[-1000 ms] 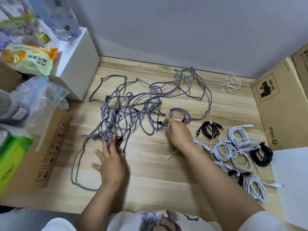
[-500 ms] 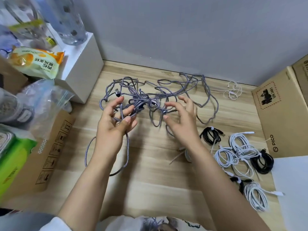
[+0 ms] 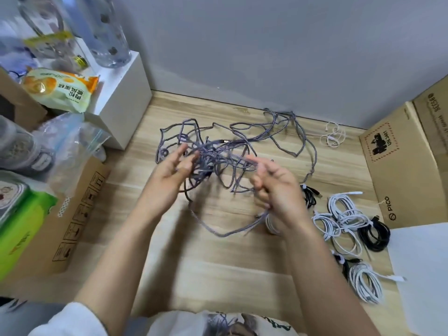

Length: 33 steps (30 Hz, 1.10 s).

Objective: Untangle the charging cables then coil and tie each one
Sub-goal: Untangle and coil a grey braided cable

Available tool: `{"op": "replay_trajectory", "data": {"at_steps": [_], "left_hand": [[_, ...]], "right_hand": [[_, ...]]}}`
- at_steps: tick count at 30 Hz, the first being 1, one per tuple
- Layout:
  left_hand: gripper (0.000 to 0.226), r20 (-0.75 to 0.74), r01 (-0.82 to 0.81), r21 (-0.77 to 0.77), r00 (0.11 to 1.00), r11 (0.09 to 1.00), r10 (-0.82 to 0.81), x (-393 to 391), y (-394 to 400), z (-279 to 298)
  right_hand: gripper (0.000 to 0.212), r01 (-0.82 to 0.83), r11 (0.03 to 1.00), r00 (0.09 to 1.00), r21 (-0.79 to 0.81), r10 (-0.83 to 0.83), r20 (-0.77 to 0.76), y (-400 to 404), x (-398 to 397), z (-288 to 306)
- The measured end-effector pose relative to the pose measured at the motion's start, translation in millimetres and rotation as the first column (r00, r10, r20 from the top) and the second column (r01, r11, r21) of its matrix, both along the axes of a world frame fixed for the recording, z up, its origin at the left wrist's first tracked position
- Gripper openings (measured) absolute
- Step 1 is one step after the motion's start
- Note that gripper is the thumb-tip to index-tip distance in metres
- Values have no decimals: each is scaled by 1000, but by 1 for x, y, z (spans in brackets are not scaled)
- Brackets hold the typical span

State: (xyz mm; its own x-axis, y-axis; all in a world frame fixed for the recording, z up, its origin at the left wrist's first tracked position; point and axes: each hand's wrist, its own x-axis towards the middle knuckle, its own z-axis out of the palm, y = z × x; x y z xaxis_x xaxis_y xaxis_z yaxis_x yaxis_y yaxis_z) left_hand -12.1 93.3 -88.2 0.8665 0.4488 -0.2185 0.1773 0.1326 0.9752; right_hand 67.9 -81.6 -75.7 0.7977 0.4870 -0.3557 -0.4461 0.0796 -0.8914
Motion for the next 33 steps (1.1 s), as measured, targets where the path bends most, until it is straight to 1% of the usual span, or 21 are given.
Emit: {"op": "replay_trajectory", "data": {"at_steps": [4, 7, 8, 11, 12, 14, 15, 16, 17, 18, 19, 20, 22, 24, 25, 26, 27, 29, 30, 31, 33], "left_hand": [[30, -67, -203, 100, 975, 974, 210, -6, 36, -22], [34, -176, -177, 223, 960, 959, 218, -9, 52, -37], [38, -241, -131, 329, 946, 935, 217, -10, 54, -42], [40, -360, 44, 668, 893, 743, 270, -20, 44, -46], [37, -339, 42, 741, 885, 670, 319, -23, 36, -43], [22, -208, -33, 840, 902, 542, 378, -27, 18, -41], [9, -177, -64, 821, 917, 568, 358, -27, 11, -42], [17, -193, -81, 712, 932, 698, 305, -24, 2, -41], [40, -279, -50, 477, 938, 877, 205, -21, -7, -38], [59, -373, 5, 149, 927, 989, 51, -16, -15, -35], [72, -400, 44, -197, 908, 979, -121, -12, -22, -31], [77, -343, 44, -480, 910, 876, -234, -9, -26, -30], [60, -138, 1, -840, 967, 543, -215, -4, -23, -32], [35, 40, 56, -973, 996, 223, -77, -3, -12, -30], [30, 89, 89, -983, 996, 161, -11, -2, -7, -27], [24, 125, 117, -978, 991, 171, 36, 0, -5, -21], [17, 98, 75, -960, 992, 268, 73, 2, -5, -17], [11, 36, -8, -828, 997, 560, 67, 1, -13, -2], [14, 32, 16, -731, 999, 682, 12, -1, -20, 6], [16, 33, 77, -638, 997, 767, -72, -4, -28, 10], [20, 10, 253, -494, 958, 832, -286, -10, -43, 11]], "right_hand": [[22, 204, 979, 979, -12, -203, 19, -31, 18, 5], [22, 253, 967, 967, 7, -253, -9, -41, 19, 8], [22, 259, 966, 966, 18, -258, -16, -41, 18, 7], [21, 238, 969, 971, 64, -237, -25, -38, 11, 6], [22, 223, 970, 975, 97, -221, -32, -36, 9, 7], [24, 201, 961, 979, 190, -195, -51, -31, 4, 10], [23, 185, 952, 983, 245, -177, -53, -29, 1, 11], [21, 159, 941, 987, 299, -154, -41, -28, 0, 12], [19, 122, 932, 992, 342, -123, -18, -27, -2, 13], [19, 76, 925, 996, 373, -86, 11, -27, -3, 12], [20, 25, 922, 999, 387, -41, 34, -28, -5, 11], [22, -23, 923, 999, 383, 4, 51, -29, -6, 10], [27, -121, 944, 991, 307, 99, 86, -34, -8, 7], [24, -200, 974, 976, 106, 188, 112, -37, -10, 5], [23, -218, 976, 972, -4, 217, 93, -38, -12, 5], [29, -224, 969, 971, -106, 232, 65, -39, -13, 3], [35, -236, 952, 967, -195, 249, 48, -39, -15, 1], [32, -252, 926, 957, -282, 281, 65, -35, -20, -2], [24, -250, 925, 954, -285, 286, 91, -32, -23, -3], [14, -251, 926, 949, -282, 293, 117, -28, -25, -2], [25, -268, 930, 932, -250, 316, 176, -22, -29, -2]]}}
